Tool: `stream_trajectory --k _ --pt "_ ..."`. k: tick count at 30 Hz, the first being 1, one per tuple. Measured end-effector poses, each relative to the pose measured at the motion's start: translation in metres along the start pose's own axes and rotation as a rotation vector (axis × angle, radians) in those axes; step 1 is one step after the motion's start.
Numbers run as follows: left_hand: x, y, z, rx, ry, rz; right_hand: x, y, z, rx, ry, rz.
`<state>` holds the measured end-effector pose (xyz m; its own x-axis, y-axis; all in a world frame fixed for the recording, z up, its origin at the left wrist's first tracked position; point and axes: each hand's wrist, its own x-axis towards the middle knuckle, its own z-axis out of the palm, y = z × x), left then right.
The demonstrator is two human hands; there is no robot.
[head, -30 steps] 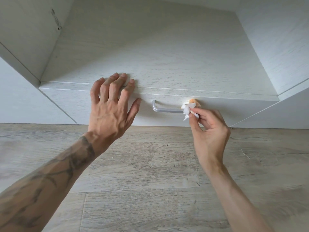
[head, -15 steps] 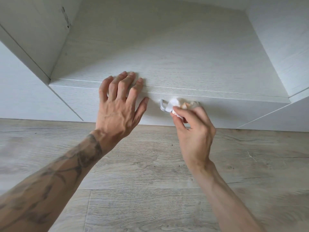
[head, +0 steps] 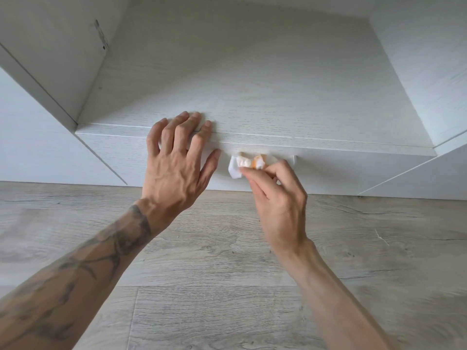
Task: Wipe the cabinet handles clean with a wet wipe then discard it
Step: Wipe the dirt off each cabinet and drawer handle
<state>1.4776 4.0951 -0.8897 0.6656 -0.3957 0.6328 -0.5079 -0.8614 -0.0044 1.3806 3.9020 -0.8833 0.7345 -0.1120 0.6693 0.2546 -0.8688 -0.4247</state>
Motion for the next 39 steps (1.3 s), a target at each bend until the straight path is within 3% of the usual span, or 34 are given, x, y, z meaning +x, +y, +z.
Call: stream_trajectory --k 8,12,16,25,28,35,39 --pt "0.003 0.004 -0.024 0.008 -0.142 0.012 -0.010 0.033 -0.039 0.049 0.086 0.231" --pt "0.002 0.003 -0.050 -0.025 -0.314 0.033 -0.006 0.026 -0.055 0.104 0.035 0.315" --pt "0.004 0.002 -0.085 -0.021 -0.401 -0.034 0.015 0.008 -0.062 0.198 -0.044 0.283" --pt "0.015 -0.038 -0.200 0.150 -0.395 -0.054 0.091 -0.085 -0.053 0.413 -0.155 0.120" --pt "0.017 -0.067 -0.235 0.177 -0.323 -0.084 0.113 -0.133 -0.050 0.448 -0.149 0.065" --pt "0.013 -0.179 -0.305 0.207 -0.224 -0.202 0.155 -0.246 -0.021 0.509 -0.161 0.001" --pt "0.004 -0.264 -0.333 0.217 -0.170 -0.205 0.172 -0.309 0.006 0.426 -0.146 -0.047"
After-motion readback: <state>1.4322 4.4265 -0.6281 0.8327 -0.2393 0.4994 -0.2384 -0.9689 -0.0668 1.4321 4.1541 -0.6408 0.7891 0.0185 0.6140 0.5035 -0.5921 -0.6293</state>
